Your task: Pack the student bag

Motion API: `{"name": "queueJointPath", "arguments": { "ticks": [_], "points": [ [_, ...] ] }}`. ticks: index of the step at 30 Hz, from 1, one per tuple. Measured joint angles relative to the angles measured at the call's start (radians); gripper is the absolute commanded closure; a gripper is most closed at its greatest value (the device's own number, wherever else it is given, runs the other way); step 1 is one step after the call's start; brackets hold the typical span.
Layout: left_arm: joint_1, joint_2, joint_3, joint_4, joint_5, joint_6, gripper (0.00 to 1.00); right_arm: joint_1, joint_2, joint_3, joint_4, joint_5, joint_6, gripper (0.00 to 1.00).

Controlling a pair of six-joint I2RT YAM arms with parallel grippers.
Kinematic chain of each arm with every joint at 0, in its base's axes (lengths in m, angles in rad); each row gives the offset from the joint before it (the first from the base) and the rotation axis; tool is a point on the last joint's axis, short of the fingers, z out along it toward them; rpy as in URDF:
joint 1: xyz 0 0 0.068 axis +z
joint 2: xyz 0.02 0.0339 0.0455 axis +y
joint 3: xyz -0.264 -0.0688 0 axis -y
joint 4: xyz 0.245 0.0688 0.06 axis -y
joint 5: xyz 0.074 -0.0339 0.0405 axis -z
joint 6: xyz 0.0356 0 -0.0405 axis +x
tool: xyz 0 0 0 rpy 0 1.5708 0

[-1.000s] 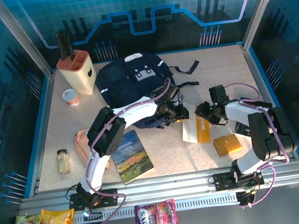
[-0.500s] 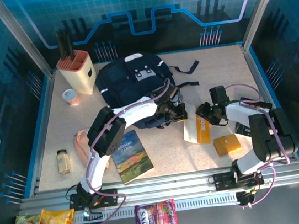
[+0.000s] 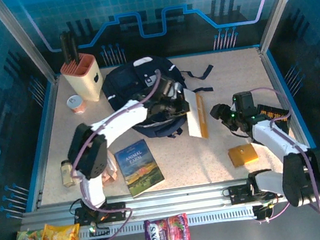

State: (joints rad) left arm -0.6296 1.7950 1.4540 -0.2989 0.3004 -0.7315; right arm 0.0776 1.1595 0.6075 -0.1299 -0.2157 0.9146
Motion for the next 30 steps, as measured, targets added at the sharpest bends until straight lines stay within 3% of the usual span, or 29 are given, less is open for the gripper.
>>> {"name": "queueJointPath", "arguments": {
  "ticks": [6,15,22,30],
  "points": [
    [0.09,-0.21,-0.212,0.171,-0.081,-0.115,1.0,0.04,-0.01,-0.004,0.109,-0.065,0.124,0.14],
    [0.167,-0.357,-0.435,0.391,-0.173,-0.323,1.0,0.24,0.043,0.014,0.317,-0.09,0.357,0.06],
    [0.193,-0.363,-0.483,0.494,-0.185,-0.428,1.0,0.369,0.158,0.072,0.473,-0.092,0.488,0.06],
    [0.203,-0.363,-0.516,0.575,-0.183,-0.499,1.0,0.406,0.276,0.152,0.586,-0.063,0.56,0.16]
  ]
}}
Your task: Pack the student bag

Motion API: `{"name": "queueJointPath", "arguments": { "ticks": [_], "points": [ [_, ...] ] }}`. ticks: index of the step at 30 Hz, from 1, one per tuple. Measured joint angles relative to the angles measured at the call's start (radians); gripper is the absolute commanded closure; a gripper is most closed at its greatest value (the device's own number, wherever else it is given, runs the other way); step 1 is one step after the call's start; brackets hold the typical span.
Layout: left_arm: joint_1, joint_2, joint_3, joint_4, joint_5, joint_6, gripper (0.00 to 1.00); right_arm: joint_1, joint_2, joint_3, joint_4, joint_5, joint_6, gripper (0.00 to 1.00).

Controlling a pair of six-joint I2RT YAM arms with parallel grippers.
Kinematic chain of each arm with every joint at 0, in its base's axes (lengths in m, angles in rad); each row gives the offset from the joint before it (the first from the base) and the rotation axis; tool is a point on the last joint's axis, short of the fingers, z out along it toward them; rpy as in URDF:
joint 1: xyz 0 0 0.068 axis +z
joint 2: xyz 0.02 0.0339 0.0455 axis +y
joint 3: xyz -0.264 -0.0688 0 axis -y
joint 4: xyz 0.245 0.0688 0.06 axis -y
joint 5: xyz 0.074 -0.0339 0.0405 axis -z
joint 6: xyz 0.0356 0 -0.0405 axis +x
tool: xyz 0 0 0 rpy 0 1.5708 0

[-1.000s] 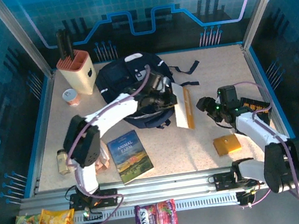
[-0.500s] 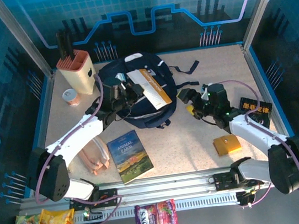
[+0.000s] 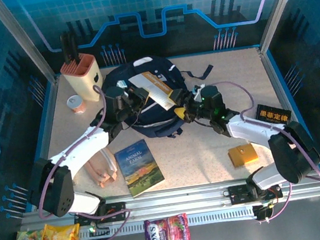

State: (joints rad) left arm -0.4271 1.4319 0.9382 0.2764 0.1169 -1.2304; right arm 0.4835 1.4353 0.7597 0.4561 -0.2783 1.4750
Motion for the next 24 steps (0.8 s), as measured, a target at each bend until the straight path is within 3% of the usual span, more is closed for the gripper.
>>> {"name": "queueJointPath", "arguments": {
  "ticks": [12,17,21,24],
  "points": [
    [0.001,0.0,0.0,0.051,0.011,-0.025,1.0,0.007,0.063,0.039,0.074,0.034,0.04,0.52],
    [0.005,0.0,-0.014,0.046,0.014,-0.023,1.0,0.007,0.051,0.023,0.086,0.045,0.027,0.77],
    [0.008,0.0,-0.019,0.01,0.028,0.005,0.85,0.007,0.018,0.016,0.052,0.065,0.007,0.87],
    [0.011,0.0,-0.018,-0.044,0.049,0.07,0.59,0.007,-0.029,0.016,0.005,0.096,-0.026,0.93]
  ]
}}
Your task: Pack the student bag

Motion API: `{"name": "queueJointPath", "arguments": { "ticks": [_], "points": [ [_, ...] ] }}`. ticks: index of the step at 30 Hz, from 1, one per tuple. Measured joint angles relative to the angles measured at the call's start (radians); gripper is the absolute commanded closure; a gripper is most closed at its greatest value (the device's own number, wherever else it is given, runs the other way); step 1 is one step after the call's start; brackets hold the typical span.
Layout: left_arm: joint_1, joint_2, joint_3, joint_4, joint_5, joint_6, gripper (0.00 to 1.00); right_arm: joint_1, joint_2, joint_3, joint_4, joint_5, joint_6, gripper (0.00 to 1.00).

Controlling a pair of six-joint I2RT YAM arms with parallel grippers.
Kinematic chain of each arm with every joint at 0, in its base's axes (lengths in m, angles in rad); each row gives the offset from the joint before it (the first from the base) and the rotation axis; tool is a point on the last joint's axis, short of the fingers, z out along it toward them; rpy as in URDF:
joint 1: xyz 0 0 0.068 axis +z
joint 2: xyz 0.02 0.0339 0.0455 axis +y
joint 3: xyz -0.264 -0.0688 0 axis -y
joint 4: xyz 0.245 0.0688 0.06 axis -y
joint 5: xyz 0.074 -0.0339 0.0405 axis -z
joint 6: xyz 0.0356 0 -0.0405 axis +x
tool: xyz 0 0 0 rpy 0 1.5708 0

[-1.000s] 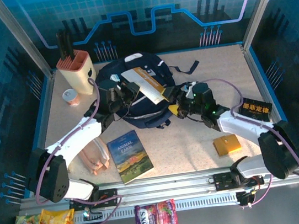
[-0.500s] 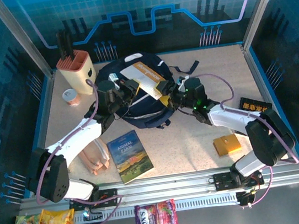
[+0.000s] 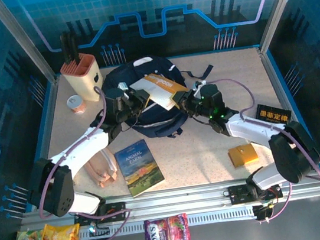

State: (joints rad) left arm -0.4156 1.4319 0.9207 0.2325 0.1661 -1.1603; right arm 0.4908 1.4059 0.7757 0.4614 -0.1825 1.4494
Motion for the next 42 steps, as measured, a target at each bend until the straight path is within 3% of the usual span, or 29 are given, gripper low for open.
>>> {"name": "queueJointPath", "arguments": {
  "ticks": [3,9,14,18,24,31,38,42],
  "points": [
    [0.008,0.0,0.016,-0.085,0.007,0.085,0.45,-0.001,-0.047,0.0,-0.063,0.042,-0.044,1.0],
    [0.037,0.015,0.111,-0.245,0.027,0.285,0.2,-0.04,-0.091,0.053,-0.279,0.113,-0.193,1.0],
    [0.041,0.082,0.245,-0.388,0.049,0.488,0.09,-0.089,-0.082,0.189,-0.425,0.172,-0.321,1.0],
    [0.04,0.155,0.336,-0.515,0.048,0.643,0.05,-0.121,-0.062,0.246,-0.46,0.193,-0.371,1.0],
    [0.011,0.235,0.384,-0.644,0.006,0.807,0.04,-0.171,-0.035,0.249,-0.5,0.205,-0.402,1.0],
    [-0.091,0.311,0.424,-0.74,-0.091,0.982,0.07,-0.203,-0.069,0.178,-0.488,0.222,-0.448,1.0],
    [-0.17,0.491,0.626,-0.835,-0.227,1.19,0.34,-0.27,-0.196,0.087,-0.515,0.204,-0.449,1.0],
    [-0.195,0.6,0.746,-0.883,-0.315,1.274,0.38,-0.283,-0.273,0.056,-0.54,0.197,-0.464,1.0]
  ]
}}
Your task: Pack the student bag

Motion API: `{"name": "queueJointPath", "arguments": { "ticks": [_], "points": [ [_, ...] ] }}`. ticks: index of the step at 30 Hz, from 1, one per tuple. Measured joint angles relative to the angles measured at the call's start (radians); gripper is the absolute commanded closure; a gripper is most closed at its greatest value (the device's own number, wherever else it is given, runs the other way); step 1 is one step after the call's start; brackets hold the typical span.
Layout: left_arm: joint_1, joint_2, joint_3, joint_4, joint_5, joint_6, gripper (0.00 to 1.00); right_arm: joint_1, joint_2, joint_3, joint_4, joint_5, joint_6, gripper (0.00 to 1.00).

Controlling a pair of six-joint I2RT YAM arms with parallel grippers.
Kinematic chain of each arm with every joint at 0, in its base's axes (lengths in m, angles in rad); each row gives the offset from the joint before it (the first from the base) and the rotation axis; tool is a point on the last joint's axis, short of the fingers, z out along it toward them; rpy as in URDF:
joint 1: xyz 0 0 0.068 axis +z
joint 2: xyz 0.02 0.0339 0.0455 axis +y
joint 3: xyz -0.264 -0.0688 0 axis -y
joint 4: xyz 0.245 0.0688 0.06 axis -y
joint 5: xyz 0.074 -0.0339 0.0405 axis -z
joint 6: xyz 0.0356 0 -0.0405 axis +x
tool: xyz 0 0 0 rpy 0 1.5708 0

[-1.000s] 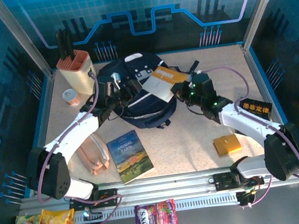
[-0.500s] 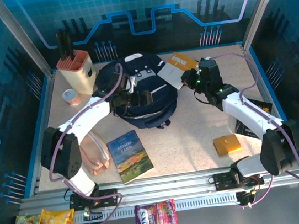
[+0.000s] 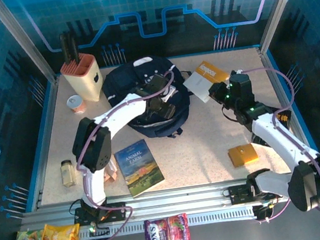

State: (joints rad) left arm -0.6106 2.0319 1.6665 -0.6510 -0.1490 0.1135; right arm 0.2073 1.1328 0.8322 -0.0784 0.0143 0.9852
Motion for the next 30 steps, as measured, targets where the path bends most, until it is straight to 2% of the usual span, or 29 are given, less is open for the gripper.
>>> {"name": "queueJointPath", "arguments": {
  "ticks": [3,9,16,18,23,30],
  "points": [
    [-0.015,0.059,0.058,-0.034,-0.071,0.032,0.41,-0.013,-0.052,-0.021,-0.023,-0.004,-0.01,1.0],
    [-0.048,0.11,0.1,-0.06,-0.195,0.063,0.53,-0.042,-0.118,-0.045,-0.062,-0.007,-0.024,1.0],
    [-0.056,0.151,0.148,-0.082,-0.257,0.073,0.66,-0.047,-0.136,-0.066,-0.097,-0.016,-0.025,1.0],
    [-0.058,0.158,0.151,-0.086,-0.26,0.071,0.74,-0.049,-0.136,-0.067,-0.103,-0.018,-0.025,1.0],
    [-0.064,0.16,0.158,-0.093,-0.258,0.072,1.0,-0.058,-0.144,-0.067,-0.129,-0.018,-0.026,1.0],
    [-0.063,0.099,0.16,-0.083,-0.26,0.047,1.0,-0.071,-0.192,-0.066,-0.197,0.0,-0.03,1.0]
  ]
}}
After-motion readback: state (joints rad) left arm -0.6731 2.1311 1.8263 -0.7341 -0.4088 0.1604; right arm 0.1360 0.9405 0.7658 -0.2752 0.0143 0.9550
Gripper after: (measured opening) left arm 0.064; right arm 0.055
